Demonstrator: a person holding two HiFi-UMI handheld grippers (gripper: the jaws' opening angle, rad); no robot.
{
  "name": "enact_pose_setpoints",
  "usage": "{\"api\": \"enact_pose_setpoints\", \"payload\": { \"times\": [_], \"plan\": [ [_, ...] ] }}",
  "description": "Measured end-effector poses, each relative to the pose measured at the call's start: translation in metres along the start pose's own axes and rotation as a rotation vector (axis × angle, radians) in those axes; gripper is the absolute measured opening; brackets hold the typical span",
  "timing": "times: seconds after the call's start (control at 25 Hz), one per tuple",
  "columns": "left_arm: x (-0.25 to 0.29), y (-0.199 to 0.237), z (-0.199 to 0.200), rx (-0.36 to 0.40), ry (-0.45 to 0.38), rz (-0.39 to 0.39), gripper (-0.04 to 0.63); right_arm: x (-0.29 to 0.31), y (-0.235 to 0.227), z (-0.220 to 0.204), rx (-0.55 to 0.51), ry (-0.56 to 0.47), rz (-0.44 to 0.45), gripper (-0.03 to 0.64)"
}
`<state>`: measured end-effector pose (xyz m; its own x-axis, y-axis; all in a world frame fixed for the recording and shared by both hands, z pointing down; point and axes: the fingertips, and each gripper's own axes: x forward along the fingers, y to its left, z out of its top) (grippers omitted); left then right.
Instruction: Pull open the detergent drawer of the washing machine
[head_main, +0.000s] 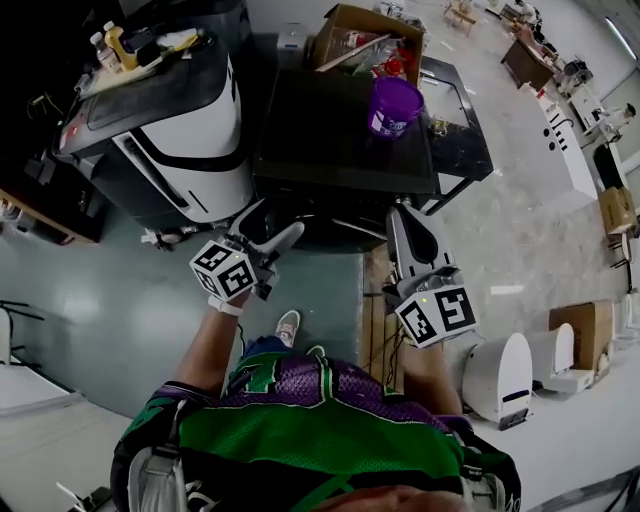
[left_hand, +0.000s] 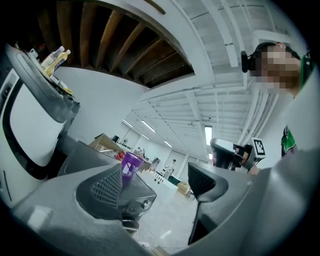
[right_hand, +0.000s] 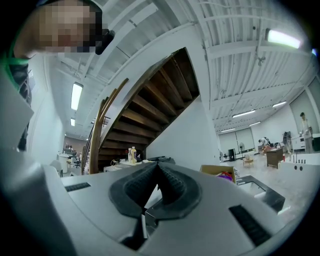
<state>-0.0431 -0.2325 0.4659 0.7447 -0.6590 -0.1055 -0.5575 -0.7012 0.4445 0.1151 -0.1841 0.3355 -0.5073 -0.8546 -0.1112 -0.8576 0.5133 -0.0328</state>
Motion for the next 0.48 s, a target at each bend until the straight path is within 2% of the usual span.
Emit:
{"api": "enact_pose_setpoints", "payload": {
  "times": [0.16, 0.36, 0.48],
  "plan": [
    [0.009, 0.035, -0.025, -0.119, 0.003, 0.015, 0.396, 0.017, -0.007, -0.015, 0.016, 0.015, -0.006, 0.002],
    [0.014, 0.085, -0.051, -0.329, -0.069, 0.044, 0.396, 0.037, -0.015, -0.028, 0.028, 0.029, -0.02, 0.002],
    [0.021, 0.11, -0.068, -0.391, -0.062, 0.045, 0.396, 0.048, -0.02, -0.034, 0.04, 0.034, -0.031, 0.002]
  ]
}}
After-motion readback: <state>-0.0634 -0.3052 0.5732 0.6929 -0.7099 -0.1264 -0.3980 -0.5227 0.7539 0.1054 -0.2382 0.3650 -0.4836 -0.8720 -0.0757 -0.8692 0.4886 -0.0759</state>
